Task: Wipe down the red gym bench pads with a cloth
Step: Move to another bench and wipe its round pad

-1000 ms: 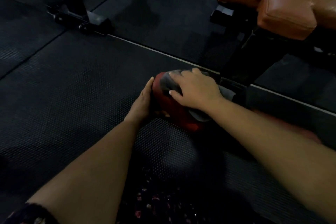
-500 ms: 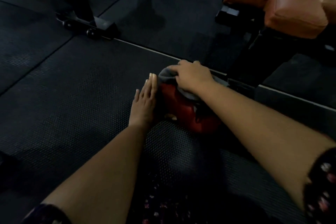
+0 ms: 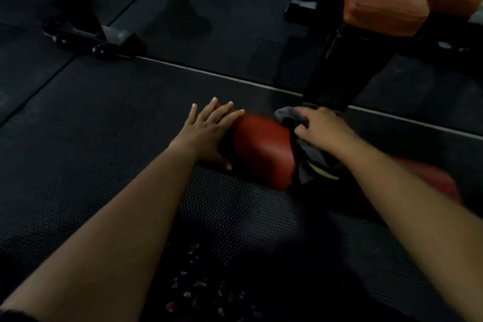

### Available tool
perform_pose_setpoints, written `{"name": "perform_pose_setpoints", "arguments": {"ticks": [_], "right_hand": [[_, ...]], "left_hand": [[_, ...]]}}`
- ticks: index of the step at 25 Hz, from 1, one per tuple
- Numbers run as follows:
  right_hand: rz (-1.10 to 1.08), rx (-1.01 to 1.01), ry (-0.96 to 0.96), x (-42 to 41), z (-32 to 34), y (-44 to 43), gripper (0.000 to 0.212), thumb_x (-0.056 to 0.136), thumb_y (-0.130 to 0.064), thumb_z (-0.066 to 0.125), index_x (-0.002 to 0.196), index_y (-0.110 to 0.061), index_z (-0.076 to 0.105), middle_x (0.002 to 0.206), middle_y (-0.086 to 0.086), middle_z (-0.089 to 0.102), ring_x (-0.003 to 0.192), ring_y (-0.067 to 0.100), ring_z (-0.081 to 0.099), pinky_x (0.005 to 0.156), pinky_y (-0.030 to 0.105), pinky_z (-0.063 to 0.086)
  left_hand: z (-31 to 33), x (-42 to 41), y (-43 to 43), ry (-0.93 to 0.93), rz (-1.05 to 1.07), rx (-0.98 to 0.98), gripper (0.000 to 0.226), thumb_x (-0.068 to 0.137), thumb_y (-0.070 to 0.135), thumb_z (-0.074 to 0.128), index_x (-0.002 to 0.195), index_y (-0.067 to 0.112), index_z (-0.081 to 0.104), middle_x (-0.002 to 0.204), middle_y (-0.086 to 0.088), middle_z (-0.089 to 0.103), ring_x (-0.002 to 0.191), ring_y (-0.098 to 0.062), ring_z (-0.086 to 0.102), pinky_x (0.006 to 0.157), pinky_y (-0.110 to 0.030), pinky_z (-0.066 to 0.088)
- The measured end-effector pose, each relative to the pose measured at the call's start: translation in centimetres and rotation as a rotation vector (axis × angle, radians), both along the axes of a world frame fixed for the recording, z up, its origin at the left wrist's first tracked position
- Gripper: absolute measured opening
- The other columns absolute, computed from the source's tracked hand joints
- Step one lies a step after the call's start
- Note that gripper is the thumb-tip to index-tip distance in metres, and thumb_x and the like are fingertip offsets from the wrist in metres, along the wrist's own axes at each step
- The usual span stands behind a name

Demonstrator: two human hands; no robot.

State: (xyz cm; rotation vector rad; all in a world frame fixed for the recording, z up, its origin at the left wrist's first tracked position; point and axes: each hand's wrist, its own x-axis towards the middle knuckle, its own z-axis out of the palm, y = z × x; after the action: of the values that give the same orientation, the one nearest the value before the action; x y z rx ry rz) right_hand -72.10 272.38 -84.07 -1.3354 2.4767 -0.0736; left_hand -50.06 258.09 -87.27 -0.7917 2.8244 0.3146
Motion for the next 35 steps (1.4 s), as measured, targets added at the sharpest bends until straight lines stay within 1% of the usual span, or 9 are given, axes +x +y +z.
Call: {"name": "perform_pose_setpoints", "arguments": {"ticks": [6,10,13,16,18,22,26,29,35], "right_hand": [[-0.089,-0.456,0.351,9.2,-6.0,7.3,0.079,0.072,-0.019,0.073,0.144,-0.024,0.042,0.127,0.025,0.046,0.090,0.045,0.053,0.074,0.048,0.052],[0.129,-0.505,0.439,13.1,-9.7,10.8,0.088,0.066,-0.017,0.080,0.142,-0.032,0.039,0.129,0.016,0.040,0.091,0.037,0.044,0.062,0.045,0.054],[0.286,-0.605,0.533,13.4,-8.3,10.5,0.059,0.088,-0.023,0.057,0.141,-0.040,0.037,0.140,0.008,0.036,0.105,0.039,0.044,0.074,0.052,0.053],[0.160,-0.441,0.558,11.9,-6.6,7.2,0.074,0.081,-0.039,0.061,0.147,-0.046,0.027,0.155,0.007,0.022,0.135,0.052,0.023,0.090,0.075,0.033],[0.158,-0.365,0.529,12.0,-7.1,6.7,0.079,0.078,-0.030,0.066,0.147,-0.045,0.030,0.157,0.009,0.018,0.133,0.058,0.022,0.076,0.067,0.046],[0.465,-0.372,0.575,15.6,-10.5,9.1,0.052,0.083,-0.022,0.043,0.131,-0.034,0.059,0.147,0.006,0.032,0.109,0.043,0.040,0.052,0.046,0.052],[0.520,-0.389,0.625,20.0,-10.1,1.7,0.045,0.095,-0.018,0.032,0.128,-0.030,0.060,0.142,-0.002,0.047,0.110,0.035,0.043,0.057,0.040,0.050],[0.511,-0.329,0.752,20.5,-9.2,-1.5,0.046,0.089,-0.024,0.037,0.128,-0.032,0.059,0.145,-0.005,0.041,0.115,0.033,0.041,0.057,0.038,0.052],[0.423,-0.332,0.610,15.1,-7.8,6.8,0.055,0.078,-0.025,0.051,0.133,-0.027,0.057,0.145,0.006,0.034,0.107,0.044,0.039,0.049,0.043,0.049]], "left_hand": [[0.2,0.1,-0.3,0.001,-0.004,0.082,0.124,0.064,0.059,0.079,0.152,0.042,-0.006,0.161,0.013,-0.015,0.146,-0.021,-0.024,0.115,-0.054,-0.011],[1.4,-1.2,-1.4,-0.056,0.139,0.372,0.069,0.092,0.064,0.039,0.151,0.049,0.004,0.162,0.017,-0.010,0.146,-0.015,-0.023,0.116,-0.054,-0.010],[0.4,-1.4,-0.6,0.073,0.125,0.135,0.052,0.100,0.055,0.026,0.151,0.043,0.020,0.161,0.012,0.012,0.150,-0.015,-0.003,0.118,-0.048,0.002],[-0.9,-1.0,-0.5,0.201,0.043,-0.002,0.050,0.102,0.049,0.028,0.149,0.033,0.030,0.156,0.006,0.026,0.147,-0.020,0.011,0.116,-0.046,0.015],[-1.4,-0.9,-1.2,0.280,0.009,0.061,0.049,0.101,0.047,0.030,0.148,0.033,0.034,0.154,0.005,0.030,0.146,-0.023,0.014,0.116,-0.047,0.021],[-2.5,-0.9,-2.4,0.358,-0.016,0.166,0.049,0.100,0.049,0.027,0.144,0.033,0.041,0.152,0.006,0.038,0.147,-0.021,0.016,0.120,-0.046,0.018],[-2.2,-1.4,-3.3,0.325,0.039,0.367,0.048,0.099,0.047,0.023,0.141,0.035,0.044,0.153,0.008,0.037,0.148,-0.016,0.012,0.121,-0.042,0.008],[-1.6,-1.4,-3.2,0.324,0.047,0.399,0.047,0.101,0.045,0.023,0.142,0.034,0.044,0.154,0.007,0.034,0.148,-0.016,0.011,0.122,-0.042,0.005],[-1.4,-1.6,-2.7,0.200,0.027,0.310,0.047,0.103,0.036,0.037,0.149,0.039,0.029,0.159,0.011,0.021,0.149,-0.018,0.002,0.121,-0.049,0.007]]}}
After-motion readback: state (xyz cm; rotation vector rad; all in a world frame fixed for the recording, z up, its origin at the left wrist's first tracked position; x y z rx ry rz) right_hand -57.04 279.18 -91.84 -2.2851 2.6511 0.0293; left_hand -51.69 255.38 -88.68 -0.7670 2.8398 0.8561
